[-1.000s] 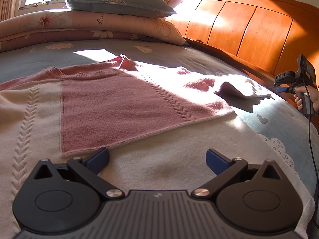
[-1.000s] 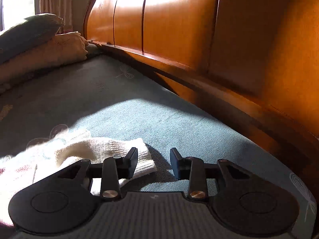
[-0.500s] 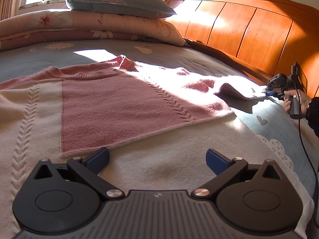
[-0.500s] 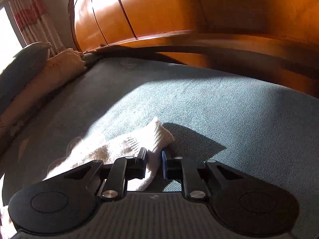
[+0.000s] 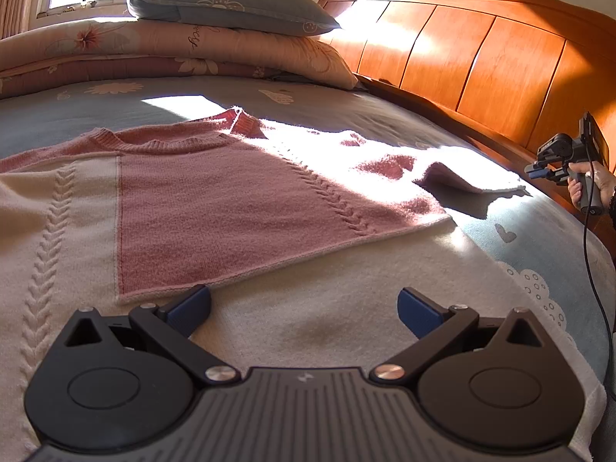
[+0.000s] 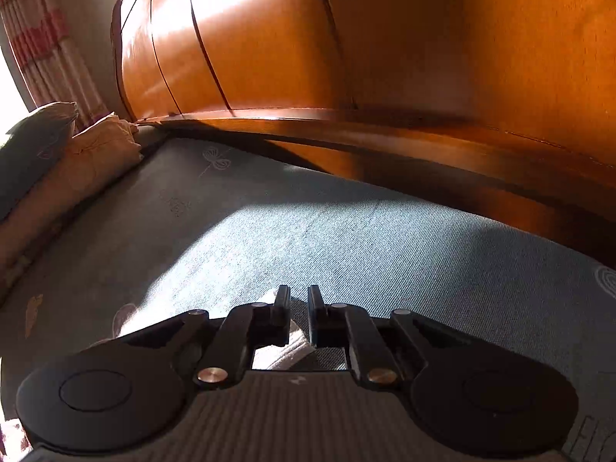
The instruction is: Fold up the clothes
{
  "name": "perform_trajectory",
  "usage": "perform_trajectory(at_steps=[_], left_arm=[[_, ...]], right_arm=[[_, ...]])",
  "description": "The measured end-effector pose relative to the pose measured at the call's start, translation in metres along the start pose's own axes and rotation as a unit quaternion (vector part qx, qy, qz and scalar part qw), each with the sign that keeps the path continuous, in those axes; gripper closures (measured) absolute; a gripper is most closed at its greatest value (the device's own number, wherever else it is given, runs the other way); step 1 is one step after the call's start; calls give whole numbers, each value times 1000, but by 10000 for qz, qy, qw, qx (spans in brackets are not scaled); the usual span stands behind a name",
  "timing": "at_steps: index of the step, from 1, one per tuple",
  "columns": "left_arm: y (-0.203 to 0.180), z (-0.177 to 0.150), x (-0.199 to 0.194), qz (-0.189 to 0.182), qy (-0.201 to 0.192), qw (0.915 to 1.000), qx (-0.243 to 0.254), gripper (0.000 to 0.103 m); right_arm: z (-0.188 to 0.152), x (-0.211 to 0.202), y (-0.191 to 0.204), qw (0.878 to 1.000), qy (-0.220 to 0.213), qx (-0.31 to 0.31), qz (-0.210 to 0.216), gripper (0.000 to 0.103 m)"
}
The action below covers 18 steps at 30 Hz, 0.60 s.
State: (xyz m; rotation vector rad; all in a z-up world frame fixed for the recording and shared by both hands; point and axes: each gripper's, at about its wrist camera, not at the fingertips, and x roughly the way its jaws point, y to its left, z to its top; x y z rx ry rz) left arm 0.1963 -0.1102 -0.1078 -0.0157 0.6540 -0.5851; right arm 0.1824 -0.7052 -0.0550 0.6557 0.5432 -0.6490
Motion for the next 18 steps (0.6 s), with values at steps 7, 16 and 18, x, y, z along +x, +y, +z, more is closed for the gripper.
perform_trajectory(at_steps=[7,16,18], left_arm=[[-1,0,0,4,0,10000,4,1],[-1,0,0,-3,-2,10000,-3,1],[-1,0,0,-2,-3,10000,-4,1]], right_arm=[[-42,15,-4,9911,657,861,775,64],[-29,28,38,9996,40,-205,164,95],[-20,23,49,9985,-206,-513,13,95]])
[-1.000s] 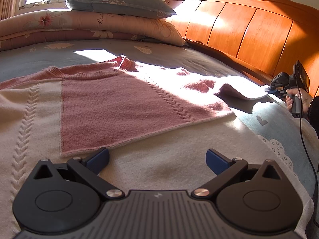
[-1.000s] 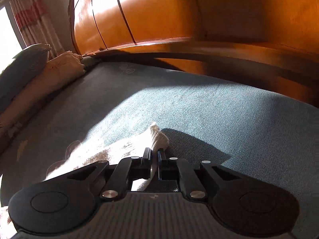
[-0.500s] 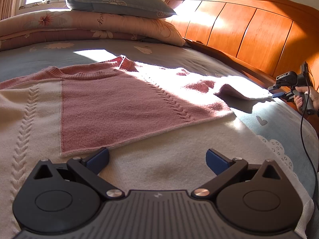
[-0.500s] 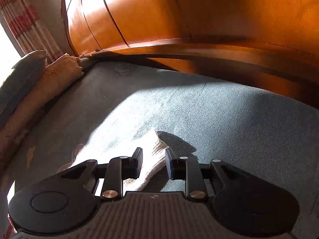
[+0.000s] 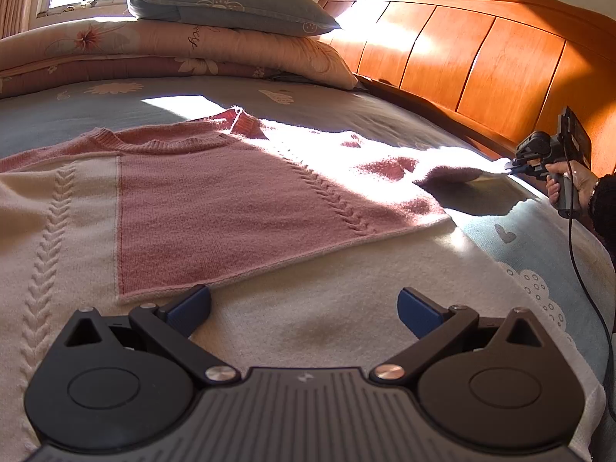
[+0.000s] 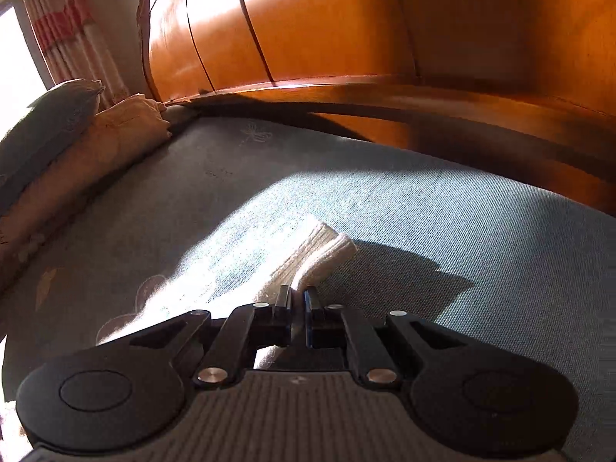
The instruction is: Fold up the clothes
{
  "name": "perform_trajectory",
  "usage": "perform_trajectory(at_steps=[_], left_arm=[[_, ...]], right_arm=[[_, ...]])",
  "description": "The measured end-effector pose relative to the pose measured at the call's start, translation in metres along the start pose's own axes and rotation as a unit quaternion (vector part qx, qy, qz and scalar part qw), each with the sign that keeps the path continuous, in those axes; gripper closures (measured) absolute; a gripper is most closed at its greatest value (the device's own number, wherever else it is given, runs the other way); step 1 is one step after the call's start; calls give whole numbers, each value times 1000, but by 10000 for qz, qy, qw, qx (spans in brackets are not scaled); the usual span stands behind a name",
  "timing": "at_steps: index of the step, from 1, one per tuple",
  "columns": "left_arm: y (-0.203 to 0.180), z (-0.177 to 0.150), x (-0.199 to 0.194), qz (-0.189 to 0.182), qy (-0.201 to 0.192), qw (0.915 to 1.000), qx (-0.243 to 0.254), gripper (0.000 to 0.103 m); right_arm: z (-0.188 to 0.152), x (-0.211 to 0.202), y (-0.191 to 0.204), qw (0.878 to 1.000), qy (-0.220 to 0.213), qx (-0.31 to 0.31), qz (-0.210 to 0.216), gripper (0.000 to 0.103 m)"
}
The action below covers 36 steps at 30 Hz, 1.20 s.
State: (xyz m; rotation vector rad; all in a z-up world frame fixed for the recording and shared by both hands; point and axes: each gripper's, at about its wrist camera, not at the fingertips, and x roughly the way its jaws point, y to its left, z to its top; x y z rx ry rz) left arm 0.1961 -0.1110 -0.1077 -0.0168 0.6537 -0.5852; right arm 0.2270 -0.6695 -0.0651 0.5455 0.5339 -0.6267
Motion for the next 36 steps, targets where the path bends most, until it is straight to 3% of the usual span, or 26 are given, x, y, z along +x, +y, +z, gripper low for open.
perform_trajectory(at_steps=[5,8,12,15,19,22,25,29,33,36], left_arm=[[1,0,0,1,-1,10000,0,1],[1,0,0,3,2,10000,7,1],[1,0,0,-1,2,10000,8,1],[1,0,0,0,5,10000,13,1],[0,0,0,24,14,10000,40,1],[-1,0,0,46,23,10000,66,1],[-2,-1,1,59,28,9999,82,1],[-3,-1,1,70,33,9999,96,1],[-4,-1,1,97,44,9999,128,1],[-4,-1,2,117,53,9998,152,1]], right_arm=[[27,-4,17,9969,-290,-690,-249,95],[21,15,19,9936,28,-956,-608,93],[7,23,3,9951,237,-459,-846,73],[4,10,1,9960,272,-249,-809,71],[2,-22,28,9976,379,-575,-86,71],[-10,-49,68,9894,701,-1006,773,70],[-37,-74,117,9654,1243,-1354,1851,66],[-84,-96,178,9243,1919,-1656,2855,66],[-130,-102,219,8992,2421,-1898,3110,66],[-159,-98,231,8977,2582,-2216,2799,65]])
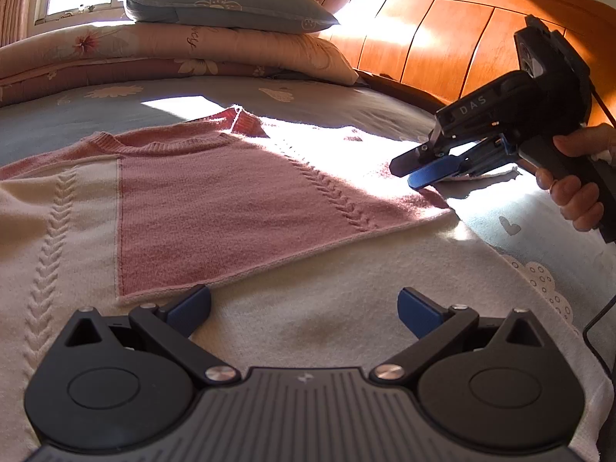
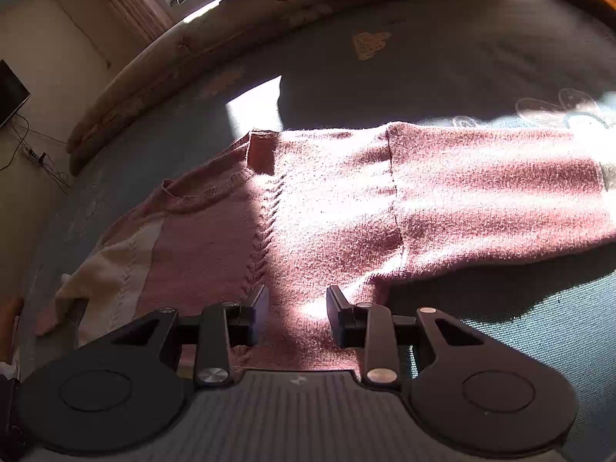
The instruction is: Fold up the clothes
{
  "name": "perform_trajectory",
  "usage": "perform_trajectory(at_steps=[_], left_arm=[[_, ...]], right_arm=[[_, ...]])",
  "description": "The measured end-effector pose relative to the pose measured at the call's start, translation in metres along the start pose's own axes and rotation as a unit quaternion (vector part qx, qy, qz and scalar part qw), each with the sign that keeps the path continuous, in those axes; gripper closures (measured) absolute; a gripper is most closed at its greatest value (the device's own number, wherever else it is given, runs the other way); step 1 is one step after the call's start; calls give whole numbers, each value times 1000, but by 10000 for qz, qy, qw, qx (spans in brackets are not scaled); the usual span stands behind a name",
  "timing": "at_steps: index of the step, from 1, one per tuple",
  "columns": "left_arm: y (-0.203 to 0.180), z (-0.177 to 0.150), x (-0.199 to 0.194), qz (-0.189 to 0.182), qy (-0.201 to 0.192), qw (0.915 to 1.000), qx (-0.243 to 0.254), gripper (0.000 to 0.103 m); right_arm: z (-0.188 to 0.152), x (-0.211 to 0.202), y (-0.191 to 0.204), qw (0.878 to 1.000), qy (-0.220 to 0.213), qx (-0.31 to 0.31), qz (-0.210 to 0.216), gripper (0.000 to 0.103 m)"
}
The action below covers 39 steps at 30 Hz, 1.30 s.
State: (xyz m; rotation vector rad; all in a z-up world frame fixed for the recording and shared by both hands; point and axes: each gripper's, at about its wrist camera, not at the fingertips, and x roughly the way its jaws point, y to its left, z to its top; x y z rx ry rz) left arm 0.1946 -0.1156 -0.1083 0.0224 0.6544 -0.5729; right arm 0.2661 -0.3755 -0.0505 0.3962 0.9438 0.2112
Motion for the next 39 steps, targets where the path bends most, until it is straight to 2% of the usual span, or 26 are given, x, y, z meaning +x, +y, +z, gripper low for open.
perform_trajectory(at_steps=[2,3,8,10,11,12,14,17,21,23,27,30,34,37,39], left_arm=[[0,0,0,14,6,10000,17,1],[-1,0,0,21,9,10000,25,1],[-1,0,1,44,20,10000,54,1],[-2,0,1,59,26,10000,74,1],[-2,0,1,64,29,9999,79,1],[-2,0,1,66,30,9999,82,1],[-2,0,1,60,27,9999,77,1],[-1,0,1,46,20,10000,63,1],[-2,0,1,61,27,9999,82,1],[-2,0,2,70,31,9999,93,1],[-2,0,2,72,32,9999,95,1],[-2,0,2,75,34,9999,101,1],[-2,0,2,79,38,9999,109,1],[-2,0,2,76,39,9999,109,1],[-2,0,2,81,42,9999,117,1]], right_arm=[[-10,9,-6,9995,27,-87,-295,66],[-14,9,-9,9993,-27,-120,-366,71],[-19,-6,-6,9975,87,-164,-685,71],[-21,-14,4,9967,83,-246,-768,65],[-22,-17,10,9967,27,-327,-746,54],[-24,-18,14,9967,6,-390,-710,50],[-29,-19,20,9967,3,-477,-660,50],[-44,-8,10,9969,282,-257,-694,50],[-56,-21,10,9966,354,-310,-674,50],[-53,-32,14,9963,269,-376,-726,50],[-27,-46,8,9973,-349,-165,-622,50],[1,-35,-6,9968,-602,307,-418,50],[23,-6,-26,9946,-729,685,-274,50],[18,3,-47,9919,-750,820,-608,50],[12,4,-62,9890,-786,900,-875,56]])
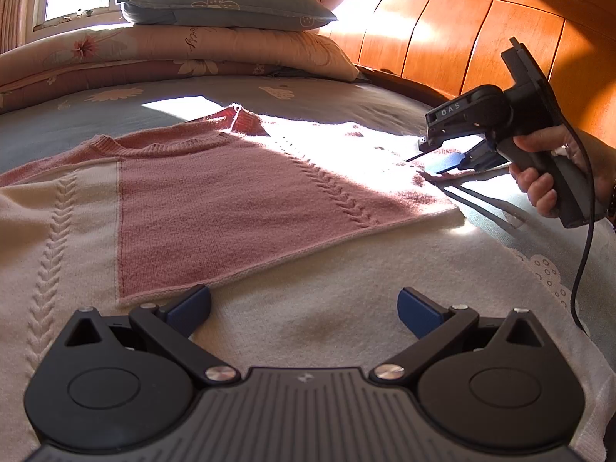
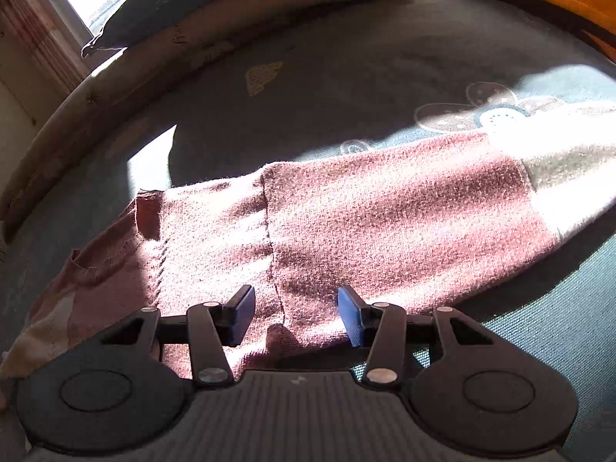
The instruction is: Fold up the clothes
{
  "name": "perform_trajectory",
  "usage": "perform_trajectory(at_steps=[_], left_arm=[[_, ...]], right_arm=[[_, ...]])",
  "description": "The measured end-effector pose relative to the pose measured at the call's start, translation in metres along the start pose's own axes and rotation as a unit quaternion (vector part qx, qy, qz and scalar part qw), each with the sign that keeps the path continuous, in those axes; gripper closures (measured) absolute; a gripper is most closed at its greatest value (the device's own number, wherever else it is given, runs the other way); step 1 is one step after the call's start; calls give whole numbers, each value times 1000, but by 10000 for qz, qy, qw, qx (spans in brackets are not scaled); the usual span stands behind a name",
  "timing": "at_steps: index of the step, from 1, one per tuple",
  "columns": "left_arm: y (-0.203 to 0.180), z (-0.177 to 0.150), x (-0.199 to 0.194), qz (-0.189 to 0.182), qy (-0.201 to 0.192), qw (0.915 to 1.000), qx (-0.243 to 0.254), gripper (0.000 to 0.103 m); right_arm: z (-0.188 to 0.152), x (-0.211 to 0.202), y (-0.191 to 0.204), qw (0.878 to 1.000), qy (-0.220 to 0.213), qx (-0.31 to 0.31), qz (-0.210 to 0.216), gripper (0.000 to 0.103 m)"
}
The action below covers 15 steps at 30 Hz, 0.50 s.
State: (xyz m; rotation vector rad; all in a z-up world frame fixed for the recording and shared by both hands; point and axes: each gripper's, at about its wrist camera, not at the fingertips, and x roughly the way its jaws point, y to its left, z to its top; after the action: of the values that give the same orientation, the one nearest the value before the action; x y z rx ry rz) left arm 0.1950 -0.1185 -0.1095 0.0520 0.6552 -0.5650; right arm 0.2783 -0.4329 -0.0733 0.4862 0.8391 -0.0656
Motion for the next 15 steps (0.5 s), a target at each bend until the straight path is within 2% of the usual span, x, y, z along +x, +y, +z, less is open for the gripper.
perform_trajectory(at_steps=[2,4,7,8,12,15], left_arm=[[-1,0,0,16,6,10000,19,1],[-1,0,0,31,12,10000,35,1],[-2,0,1,53,22,10000,61,1],[-3,0,0,57,24,10000,67,1],[-2,0,0,46,20,10000,53,1],[-2,0,0,34,15,10000,39,1]], right_arm=[[0,-10,-17,9996,-162,116,-219,56],[5,-19,-27,9991,-232,315,-167,56],[16,-27,-16,9993,-340,169,-74,51],[21,-26,-7,9993,-339,117,113,51],[31,-2,31,9968,-24,-151,779,45],[29,26,44,9967,321,-468,588,45]])
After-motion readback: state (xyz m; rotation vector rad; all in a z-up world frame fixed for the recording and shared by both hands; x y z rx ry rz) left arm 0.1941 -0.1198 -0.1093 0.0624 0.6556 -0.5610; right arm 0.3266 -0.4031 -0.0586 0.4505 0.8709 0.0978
